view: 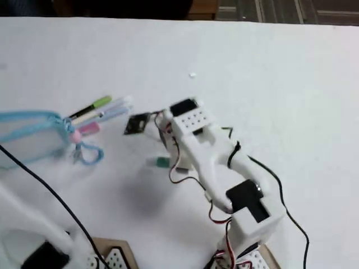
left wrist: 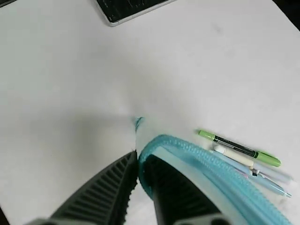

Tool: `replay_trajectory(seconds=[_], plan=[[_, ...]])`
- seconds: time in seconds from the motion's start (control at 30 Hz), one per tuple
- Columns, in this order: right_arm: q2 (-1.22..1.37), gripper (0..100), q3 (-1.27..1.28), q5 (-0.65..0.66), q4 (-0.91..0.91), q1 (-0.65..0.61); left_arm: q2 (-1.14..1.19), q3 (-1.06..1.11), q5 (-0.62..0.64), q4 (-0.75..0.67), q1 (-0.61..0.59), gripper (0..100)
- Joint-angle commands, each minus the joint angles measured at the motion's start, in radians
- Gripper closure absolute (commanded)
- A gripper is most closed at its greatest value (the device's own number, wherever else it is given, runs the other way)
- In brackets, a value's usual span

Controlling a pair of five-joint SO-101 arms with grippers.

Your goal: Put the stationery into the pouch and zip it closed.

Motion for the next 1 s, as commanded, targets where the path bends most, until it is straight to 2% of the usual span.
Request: replay_trajectory(seconds=[0.0, 0.13, 0.2, 0.33, 0.43, 0.53, 0.63, 0.73, 0.83, 0.97], plan=[[-0.056, 88.6, 0.038, 0.002, -0.035, 0.007, -0.074, 0.012, -0.006, 0.002, -0.010, 98], [-0.068, 76.9, 0.031, 0.003, -0.027, 0.005, -0.094, 0.048, -0.006, 0.002, -0.013, 98], [-0.074, 74.4, 0.028, 0.009, -0.012, 0.005, -0.093, 0.055, -0.006, 0.000, -0.042, 98], [-0.108, 74.5, 0.026, 0.009, 0.018, -0.047, -0.093, 0.072, -0.025, 0.000, -0.076, 98], [-0.145, 74.4, 0.025, 0.002, 0.013, -0.148, -0.093, 0.129, -0.043, 0.000, -0.074, 98], [-0.130, 74.4, 0.025, -0.029, -0.068, -0.248, -0.093, 0.166, -0.043, -0.002, -0.081, 98], [-0.038, 74.4, 0.025, -0.114, -0.211, -0.242, -0.097, 0.163, -0.052, -0.002, -0.081, 98], [0.074, 74.5, 0.008, -0.126, -0.248, -0.189, -0.099, 0.166, -0.055, -0.002, -0.081, 98], [0.153, 77.9, -0.032, -0.130, -0.246, -0.154, -0.099, 0.166, -0.055, -0.002, -0.081, 98], [0.202, 92.8, -0.086, -0.132, -0.234, -0.166, -0.093, 0.169, -0.055, -0.002, -0.079, 98]])
